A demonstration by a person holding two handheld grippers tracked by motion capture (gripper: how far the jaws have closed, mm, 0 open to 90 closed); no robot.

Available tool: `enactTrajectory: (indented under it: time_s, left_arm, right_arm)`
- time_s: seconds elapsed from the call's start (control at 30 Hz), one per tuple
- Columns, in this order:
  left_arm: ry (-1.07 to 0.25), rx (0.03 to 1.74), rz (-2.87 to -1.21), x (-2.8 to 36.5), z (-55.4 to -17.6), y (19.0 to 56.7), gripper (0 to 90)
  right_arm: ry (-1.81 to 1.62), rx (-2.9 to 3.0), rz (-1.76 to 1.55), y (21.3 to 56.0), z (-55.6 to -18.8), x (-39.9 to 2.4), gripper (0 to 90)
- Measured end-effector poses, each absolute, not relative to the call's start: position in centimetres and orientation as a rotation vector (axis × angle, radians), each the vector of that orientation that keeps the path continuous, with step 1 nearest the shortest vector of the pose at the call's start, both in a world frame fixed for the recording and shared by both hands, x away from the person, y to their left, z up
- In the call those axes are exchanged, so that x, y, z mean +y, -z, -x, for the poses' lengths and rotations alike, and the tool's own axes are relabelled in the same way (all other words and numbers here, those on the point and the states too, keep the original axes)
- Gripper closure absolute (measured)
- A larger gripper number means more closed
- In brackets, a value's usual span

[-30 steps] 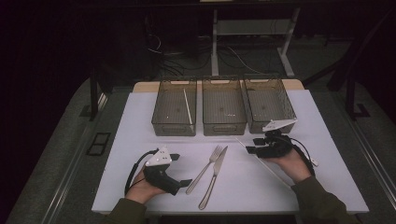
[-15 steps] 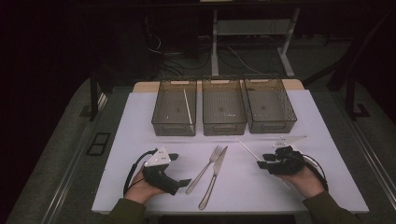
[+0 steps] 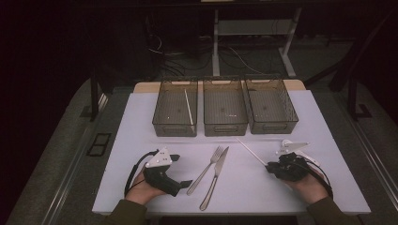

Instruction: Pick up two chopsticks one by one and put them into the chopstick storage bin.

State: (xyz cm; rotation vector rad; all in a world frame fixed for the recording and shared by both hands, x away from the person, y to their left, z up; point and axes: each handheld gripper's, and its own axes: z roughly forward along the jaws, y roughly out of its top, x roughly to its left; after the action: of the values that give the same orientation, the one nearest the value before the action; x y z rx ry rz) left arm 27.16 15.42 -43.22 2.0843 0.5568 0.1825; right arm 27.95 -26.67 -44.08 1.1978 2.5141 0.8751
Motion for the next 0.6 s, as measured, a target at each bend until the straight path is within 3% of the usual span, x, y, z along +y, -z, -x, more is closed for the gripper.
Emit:
enactTrajectory:
  time_s: [0.6]
  left_arm:
    - [-0.172, 0.556, -2.084, 15.32, -27.14, 43.24, 0.0]
  right_arm:
    - [-0.865, 2.5, -1.167, 44.11, -27.64, -26.72, 84.6]
